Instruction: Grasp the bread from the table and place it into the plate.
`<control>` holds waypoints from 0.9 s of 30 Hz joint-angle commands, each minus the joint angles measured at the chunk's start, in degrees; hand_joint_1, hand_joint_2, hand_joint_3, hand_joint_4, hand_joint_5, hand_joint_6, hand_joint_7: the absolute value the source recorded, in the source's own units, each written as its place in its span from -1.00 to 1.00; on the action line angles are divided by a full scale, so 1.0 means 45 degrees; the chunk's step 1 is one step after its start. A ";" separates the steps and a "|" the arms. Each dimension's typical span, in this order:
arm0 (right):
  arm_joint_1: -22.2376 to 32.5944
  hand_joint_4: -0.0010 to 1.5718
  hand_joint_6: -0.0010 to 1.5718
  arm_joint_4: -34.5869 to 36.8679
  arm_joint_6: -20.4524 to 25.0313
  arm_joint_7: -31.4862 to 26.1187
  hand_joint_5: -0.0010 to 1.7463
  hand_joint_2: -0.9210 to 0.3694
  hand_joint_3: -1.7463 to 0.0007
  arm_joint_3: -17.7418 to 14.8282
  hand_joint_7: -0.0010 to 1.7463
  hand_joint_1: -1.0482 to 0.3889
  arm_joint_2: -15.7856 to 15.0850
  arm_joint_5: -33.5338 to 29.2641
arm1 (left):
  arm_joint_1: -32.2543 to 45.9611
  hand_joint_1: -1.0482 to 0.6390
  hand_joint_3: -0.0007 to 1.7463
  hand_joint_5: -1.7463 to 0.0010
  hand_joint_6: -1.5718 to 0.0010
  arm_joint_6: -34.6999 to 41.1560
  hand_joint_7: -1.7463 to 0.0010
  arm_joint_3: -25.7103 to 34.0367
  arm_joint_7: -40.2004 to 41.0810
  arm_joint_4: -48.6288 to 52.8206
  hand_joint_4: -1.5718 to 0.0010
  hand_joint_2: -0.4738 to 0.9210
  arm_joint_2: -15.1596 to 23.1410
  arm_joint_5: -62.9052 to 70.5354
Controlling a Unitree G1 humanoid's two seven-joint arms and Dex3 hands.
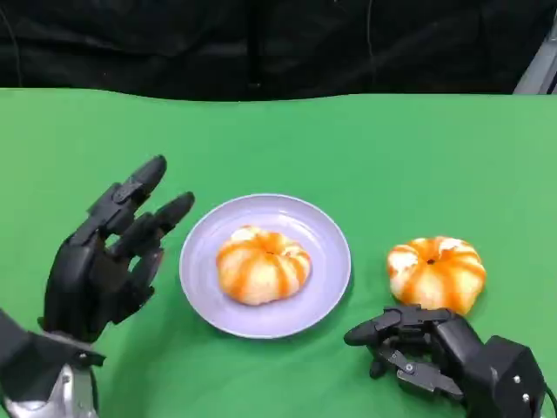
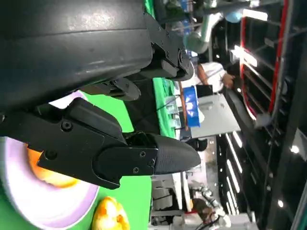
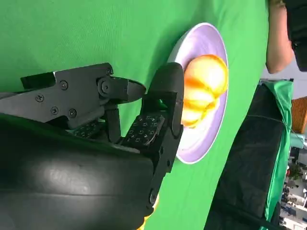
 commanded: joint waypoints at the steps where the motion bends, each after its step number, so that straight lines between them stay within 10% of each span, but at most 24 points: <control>1: 0.0247 -0.03 0.38 0.0207 0.0343 0.0026 0.48 -1.00 0.54 -0.0011 -0.53 0.45 -0.0185 -0.0061 | 0.0390 -0.65 -0.51 0.96 0.53 0.0103 0.98 0.0284 -0.0186 -0.0032 0.32 1.00 0.0261 -0.0024; 16: 0.0228 -0.02 0.38 0.0338 0.0235 0.0188 0.47 -1.00 0.54 -0.0087 -0.51 0.44 -0.0277 0.0038 | 0.1159 -0.66 -0.50 0.95 0.46 0.0063 0.97 0.0736 -0.0405 0.0772 0.24 1.00 0.0548 0.0402; 27: 0.0283 -0.02 0.37 0.0218 0.0316 0.0262 0.48 -1.00 0.52 -0.0062 -0.51 0.44 -0.0282 0.0150 | 0.1457 -0.18 -0.68 0.94 0.25 -0.0546 0.96 0.0446 0.1663 0.1317 -0.01 1.00 0.0695 0.2214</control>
